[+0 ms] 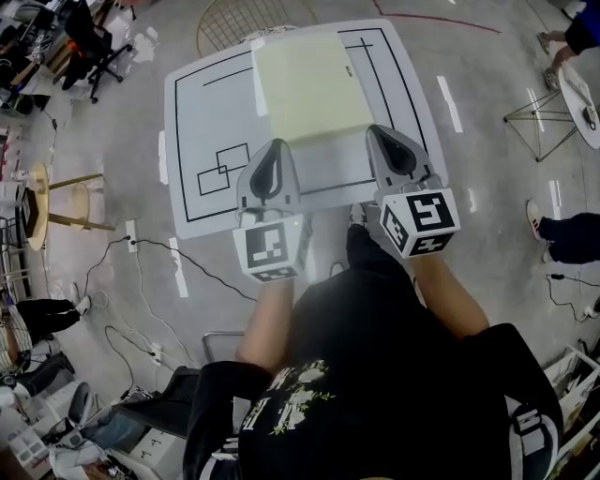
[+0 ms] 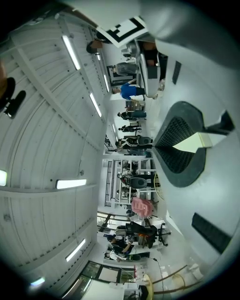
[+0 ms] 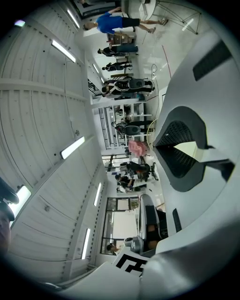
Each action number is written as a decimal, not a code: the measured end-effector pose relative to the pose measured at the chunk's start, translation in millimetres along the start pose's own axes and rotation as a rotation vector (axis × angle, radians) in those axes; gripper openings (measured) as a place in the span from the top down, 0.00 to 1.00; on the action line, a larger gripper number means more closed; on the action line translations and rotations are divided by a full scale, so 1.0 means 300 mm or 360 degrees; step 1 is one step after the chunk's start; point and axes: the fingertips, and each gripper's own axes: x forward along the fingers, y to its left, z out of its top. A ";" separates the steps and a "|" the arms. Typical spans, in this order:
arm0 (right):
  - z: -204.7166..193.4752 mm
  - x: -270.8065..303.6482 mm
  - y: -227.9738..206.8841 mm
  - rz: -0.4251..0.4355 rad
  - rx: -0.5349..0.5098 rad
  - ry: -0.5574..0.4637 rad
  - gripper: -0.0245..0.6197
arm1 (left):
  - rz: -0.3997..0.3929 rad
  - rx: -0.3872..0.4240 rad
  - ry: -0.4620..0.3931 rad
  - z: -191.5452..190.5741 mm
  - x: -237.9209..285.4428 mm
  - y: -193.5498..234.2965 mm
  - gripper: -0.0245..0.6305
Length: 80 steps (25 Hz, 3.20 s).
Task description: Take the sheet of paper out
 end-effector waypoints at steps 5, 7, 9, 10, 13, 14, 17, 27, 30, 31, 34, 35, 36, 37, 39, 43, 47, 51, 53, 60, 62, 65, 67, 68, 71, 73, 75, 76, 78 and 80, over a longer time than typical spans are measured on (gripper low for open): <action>-0.010 0.074 -0.071 0.0019 0.0009 0.0040 0.96 | 0.0037 -0.0006 0.0034 -0.009 0.087 0.011 0.96; -0.004 0.102 -0.100 0.0023 0.0006 0.0049 0.96 | 0.0053 -0.0004 0.0041 -0.007 0.121 0.012 0.96; 0.005 0.129 -0.127 0.0038 0.0004 0.0060 0.96 | 0.0069 -0.0008 0.0054 -0.005 0.153 0.009 0.96; 0.008 0.142 -0.138 0.0048 0.0004 0.0068 0.96 | 0.0075 -0.0012 0.0064 -0.004 0.168 0.007 0.96; 0.015 0.187 -0.175 0.0065 0.0008 0.0088 0.96 | 0.0089 -0.0015 0.0084 0.002 0.215 0.010 0.96; 0.014 0.202 -0.189 0.0069 0.0008 0.0094 0.96 | 0.0095 -0.0012 0.0088 0.002 0.233 0.013 0.96; -0.001 0.239 -0.230 0.0085 0.0012 0.0119 0.96 | 0.0117 -0.0004 0.0113 -0.010 0.281 0.018 0.96; -0.030 0.394 -0.303 0.0215 -0.0018 0.0197 0.96 | 0.0187 -0.0044 0.0171 -0.039 0.428 0.020 0.96; -0.030 0.433 -0.323 0.0218 -0.0004 0.0198 0.96 | 0.0203 -0.0041 0.0186 -0.043 0.449 0.026 0.96; -0.030 0.443 -0.324 0.0222 -0.0004 0.0199 0.96 | 0.0213 -0.0042 0.0193 -0.047 0.451 0.033 0.96; -0.037 0.466 -0.323 0.0228 -0.0001 0.0214 0.96 | 0.0229 -0.0044 0.0212 -0.056 0.457 0.056 0.96; -0.041 0.472 -0.323 0.0226 0.0001 0.0219 0.96 | 0.0228 -0.0044 0.0218 -0.060 0.459 0.062 0.96; -0.043 0.476 -0.322 0.0222 0.0005 0.0222 0.96 | 0.0225 -0.0044 0.0224 -0.065 0.462 0.068 0.96; -0.044 0.479 -0.322 0.0216 0.0007 0.0223 0.96 | 0.0217 -0.0044 0.0232 -0.071 0.466 0.072 0.96; -0.047 0.483 -0.324 0.0198 0.0005 0.0225 0.96 | 0.0185 -0.0050 0.0254 -0.089 0.477 0.070 0.96; -0.074 0.488 -0.323 0.0162 0.0000 0.0262 0.96 | 0.0095 -0.0092 0.0312 -0.129 0.492 0.048 0.96; -0.121 0.483 -0.306 0.0137 0.0020 0.0318 0.96 | 0.0047 -0.0091 0.0399 -0.194 0.475 0.060 0.96; -0.178 0.461 -0.293 0.0112 0.0062 0.0396 0.96 | 0.0021 -0.0072 0.0487 -0.260 0.450 0.078 0.96; -0.207 0.453 -0.281 0.0117 0.0080 0.0437 0.96 | -0.0008 -0.0071 0.0526 -0.297 0.442 0.068 0.96; -0.293 0.416 -0.242 0.0110 0.0134 0.0521 0.96 | -0.0055 -0.0105 0.0662 -0.415 0.407 0.062 0.96; -0.322 0.409 -0.237 0.0114 0.0175 0.0555 0.96 | -0.0056 -0.0120 0.0696 -0.441 0.401 0.065 0.96; -0.371 0.393 -0.225 0.0143 0.0204 0.0624 0.96 | -0.0052 -0.0123 0.0738 -0.478 0.393 0.068 0.96; -0.409 0.379 -0.228 0.0142 0.0213 0.0682 0.92 | -0.0055 -0.0118 0.0767 -0.500 0.391 0.069 0.96; -0.431 0.374 -0.231 0.0138 0.0227 0.0718 0.84 | -0.0056 -0.0114 0.0779 -0.509 0.389 0.072 0.96; -0.488 0.358 -0.241 0.0123 0.0293 0.0807 0.75 | -0.0051 -0.0112 0.0809 -0.536 0.380 0.080 0.96; -0.510 0.352 -0.246 0.0114 0.0322 0.0835 0.74 | -0.0040 -0.0112 0.0832 -0.556 0.370 0.087 0.96; -0.529 0.351 -0.250 0.0107 0.0337 0.0857 0.74 | -0.0028 -0.0111 0.0848 -0.573 0.362 0.094 0.96; -0.539 0.351 -0.252 0.0101 0.0349 0.0868 0.74 | -0.0025 -0.0108 0.0853 -0.582 0.360 0.097 0.96; -0.558 0.350 -0.255 0.0089 0.0382 0.0886 0.74 | -0.0025 -0.0103 0.0865 -0.604 0.356 0.100 0.96; -0.575 0.349 -0.253 0.0085 0.0406 0.0902 0.74 | -0.0022 -0.0100 0.0875 -0.617 0.356 0.102 0.96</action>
